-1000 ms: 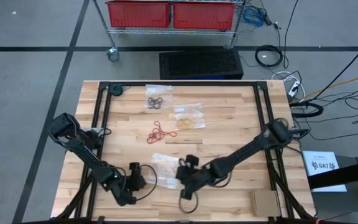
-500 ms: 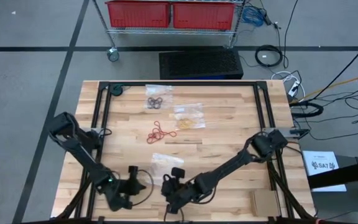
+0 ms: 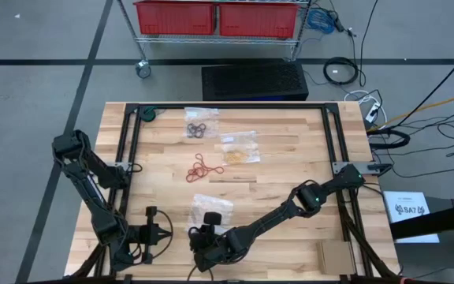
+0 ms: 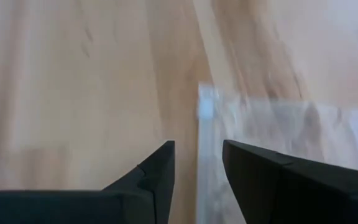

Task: Sort rubber bands
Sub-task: Open the transparent zip bag

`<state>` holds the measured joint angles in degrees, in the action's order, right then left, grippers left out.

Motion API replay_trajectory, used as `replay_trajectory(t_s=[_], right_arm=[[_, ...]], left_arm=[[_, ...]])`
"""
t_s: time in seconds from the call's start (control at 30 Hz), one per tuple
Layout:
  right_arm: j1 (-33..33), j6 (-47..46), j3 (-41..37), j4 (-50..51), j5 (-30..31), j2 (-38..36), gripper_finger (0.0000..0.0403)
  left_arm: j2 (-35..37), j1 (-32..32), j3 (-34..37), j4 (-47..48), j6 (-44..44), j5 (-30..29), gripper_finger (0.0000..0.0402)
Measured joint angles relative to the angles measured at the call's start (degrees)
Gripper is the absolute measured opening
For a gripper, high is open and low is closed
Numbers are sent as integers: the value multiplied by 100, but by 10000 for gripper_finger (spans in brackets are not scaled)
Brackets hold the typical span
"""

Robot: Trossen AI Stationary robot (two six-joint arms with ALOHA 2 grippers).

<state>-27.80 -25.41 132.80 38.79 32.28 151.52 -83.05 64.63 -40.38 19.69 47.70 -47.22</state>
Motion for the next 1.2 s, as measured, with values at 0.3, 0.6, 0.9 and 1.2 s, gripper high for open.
replay_trajectory(t_s=[0.3,0.6,0.9,1.2], right_arm=[[132,-308,115,516,-79,120,115],[227,-23,111,1107,-63,69,8],[120,23,83,2506,-206,-670,0],[-380,35,89,3447,-57,-1772,0]], left_arm=[[0,-22,-1,177,284,47,2],[0,-362,-2,228,297,109,13],[15,-805,-7,209,53,-299,10],[149,-1048,-31,-1237,-1685,-1325,4]])
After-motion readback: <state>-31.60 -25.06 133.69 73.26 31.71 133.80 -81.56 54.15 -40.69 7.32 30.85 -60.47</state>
